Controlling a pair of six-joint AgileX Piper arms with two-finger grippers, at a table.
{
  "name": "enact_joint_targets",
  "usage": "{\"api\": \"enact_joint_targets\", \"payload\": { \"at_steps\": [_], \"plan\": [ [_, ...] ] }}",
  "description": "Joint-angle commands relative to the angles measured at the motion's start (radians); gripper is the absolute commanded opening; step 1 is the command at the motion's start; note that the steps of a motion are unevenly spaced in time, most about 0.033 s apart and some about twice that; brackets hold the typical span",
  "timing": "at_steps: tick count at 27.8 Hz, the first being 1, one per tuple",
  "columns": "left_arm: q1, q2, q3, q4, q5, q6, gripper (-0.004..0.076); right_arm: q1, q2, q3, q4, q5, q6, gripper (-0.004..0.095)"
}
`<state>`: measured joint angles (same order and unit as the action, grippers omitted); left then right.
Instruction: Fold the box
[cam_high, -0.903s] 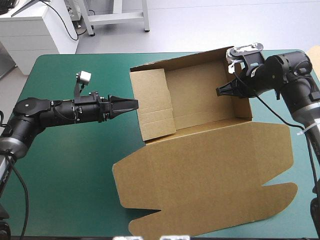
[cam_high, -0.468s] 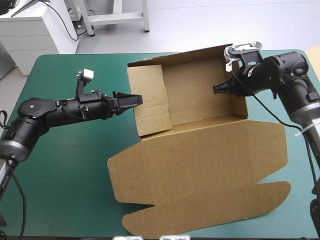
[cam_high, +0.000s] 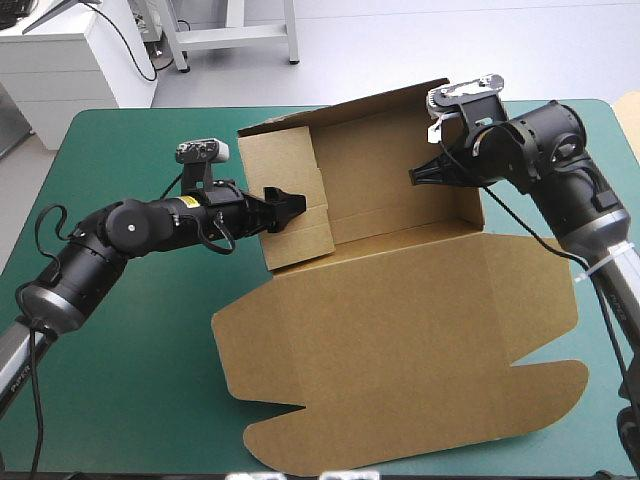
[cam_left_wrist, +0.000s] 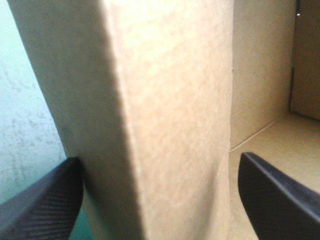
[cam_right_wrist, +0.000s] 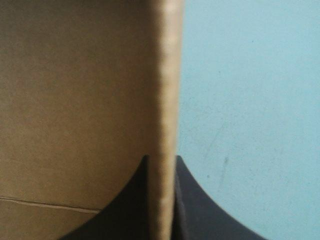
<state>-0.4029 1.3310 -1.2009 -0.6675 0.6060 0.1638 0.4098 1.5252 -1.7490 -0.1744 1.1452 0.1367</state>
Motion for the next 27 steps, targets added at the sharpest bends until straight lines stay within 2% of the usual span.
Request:
{"api": "enact_joint_targets", "payload": {
  "at_steps": [1, 11, 13, 14, 16, 18, 23, 27],
  "plan": [
    [-0.027, -0.025, -0.033, 0.021, -0.097, -0.046, 0.0600, 0.048, -0.040, -0.057, -0.008, -0.044, 0.026, 0.0001],
    [-0.027, 0.005, -0.033, 0.022, -0.187, -0.032, 0.0599, 0.145, -0.040, -0.061, -0.113, -0.029, 0.097, 0.0001],
    [-0.027, 0.005, -0.033, 0.022, -0.196, -0.032, 0.0571, 0.147, -0.040, -0.061, -0.129, -0.017, 0.102, 0.0001],
    [-0.027, 0.006, -0.033, 0.024, -0.201, -0.032, 0.0517, 0.147, -0.040, -0.061, -0.130, -0.014, 0.102, 0.0001],
    [-0.027, 0.006, -0.033, 0.027, -0.201, -0.021, 0.0325, 0.147, -0.040, -0.061, -0.131, -0.013, 0.102, 0.0001],
    [-0.027, 0.007, -0.033, 0.022, -0.201, -0.013, 0.0021, 0.147, -0.040, -0.061, -0.131, -0.013, 0.102, 0.0001],
    [-0.027, 0.007, -0.050, 0.009, -0.171, 0.018, -0.0001, 0.147, -0.040, -0.061, -0.131, -0.013, 0.104, 0.0001],
    [-0.027, 0.012, -0.122, 0.115, -0.054, -0.037, -0.0008, 0.147, -0.040, -0.061, -0.131, 0.001, 0.104, 0.0000]
  ]
}}
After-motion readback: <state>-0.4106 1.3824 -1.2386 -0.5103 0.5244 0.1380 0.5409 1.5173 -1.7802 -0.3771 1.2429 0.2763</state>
